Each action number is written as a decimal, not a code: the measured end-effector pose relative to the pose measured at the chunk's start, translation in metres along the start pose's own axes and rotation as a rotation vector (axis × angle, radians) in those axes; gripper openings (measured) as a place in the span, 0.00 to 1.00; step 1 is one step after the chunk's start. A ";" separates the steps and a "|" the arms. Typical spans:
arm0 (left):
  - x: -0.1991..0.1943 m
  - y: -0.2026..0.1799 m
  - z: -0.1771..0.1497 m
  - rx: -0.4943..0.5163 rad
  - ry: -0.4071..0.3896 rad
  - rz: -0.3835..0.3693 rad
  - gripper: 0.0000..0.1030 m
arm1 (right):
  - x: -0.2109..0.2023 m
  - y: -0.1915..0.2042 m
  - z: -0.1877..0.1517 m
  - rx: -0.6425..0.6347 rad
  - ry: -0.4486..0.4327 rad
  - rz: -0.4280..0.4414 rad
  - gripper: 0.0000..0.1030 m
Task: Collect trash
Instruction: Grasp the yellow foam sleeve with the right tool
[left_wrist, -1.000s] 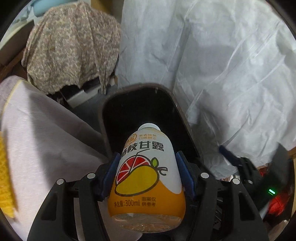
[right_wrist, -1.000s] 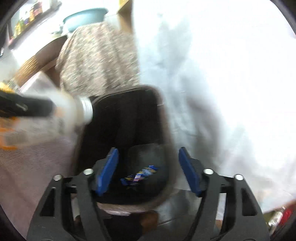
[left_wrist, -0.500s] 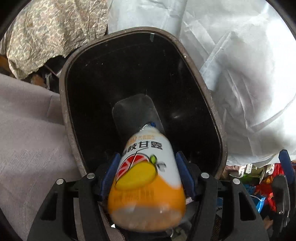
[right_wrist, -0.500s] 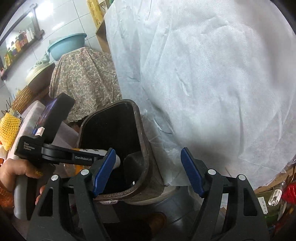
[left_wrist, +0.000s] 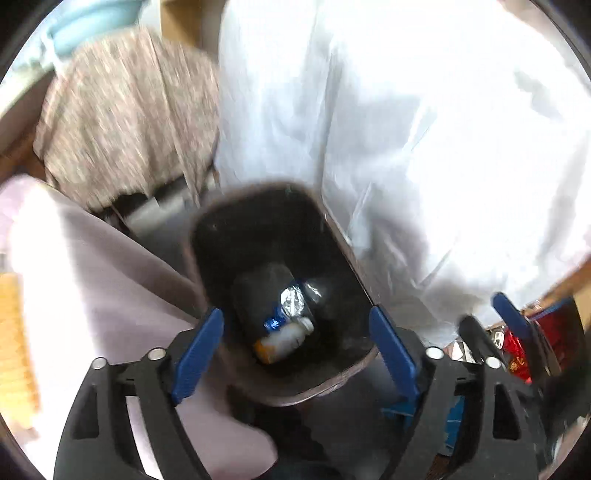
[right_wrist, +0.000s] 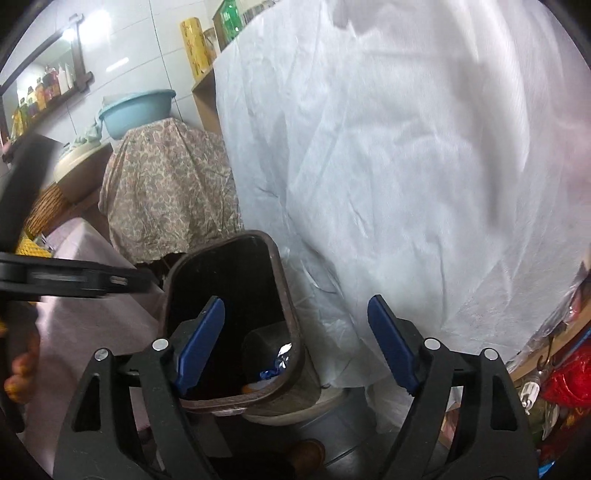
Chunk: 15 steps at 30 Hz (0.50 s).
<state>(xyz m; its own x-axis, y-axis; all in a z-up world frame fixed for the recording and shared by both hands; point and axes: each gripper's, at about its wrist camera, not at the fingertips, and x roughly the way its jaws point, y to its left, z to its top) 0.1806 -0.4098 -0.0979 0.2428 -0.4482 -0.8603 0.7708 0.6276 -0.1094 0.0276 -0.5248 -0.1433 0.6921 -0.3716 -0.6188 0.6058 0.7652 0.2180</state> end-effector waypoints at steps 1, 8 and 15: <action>-0.022 0.004 -0.007 0.008 -0.048 0.003 0.85 | -0.004 0.007 0.000 -0.010 0.002 0.022 0.77; -0.114 0.046 -0.066 -0.042 -0.221 0.081 0.95 | -0.026 0.071 0.000 -0.064 0.028 0.242 0.77; -0.172 0.102 -0.131 -0.163 -0.326 0.235 0.95 | -0.044 0.159 -0.009 -0.227 0.055 0.407 0.77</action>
<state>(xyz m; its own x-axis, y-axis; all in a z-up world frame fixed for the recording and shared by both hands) 0.1399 -0.1853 -0.0259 0.5943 -0.4423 -0.6717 0.5755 0.8173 -0.0291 0.0897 -0.3824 -0.0883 0.8298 0.0066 -0.5580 0.1838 0.9409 0.2846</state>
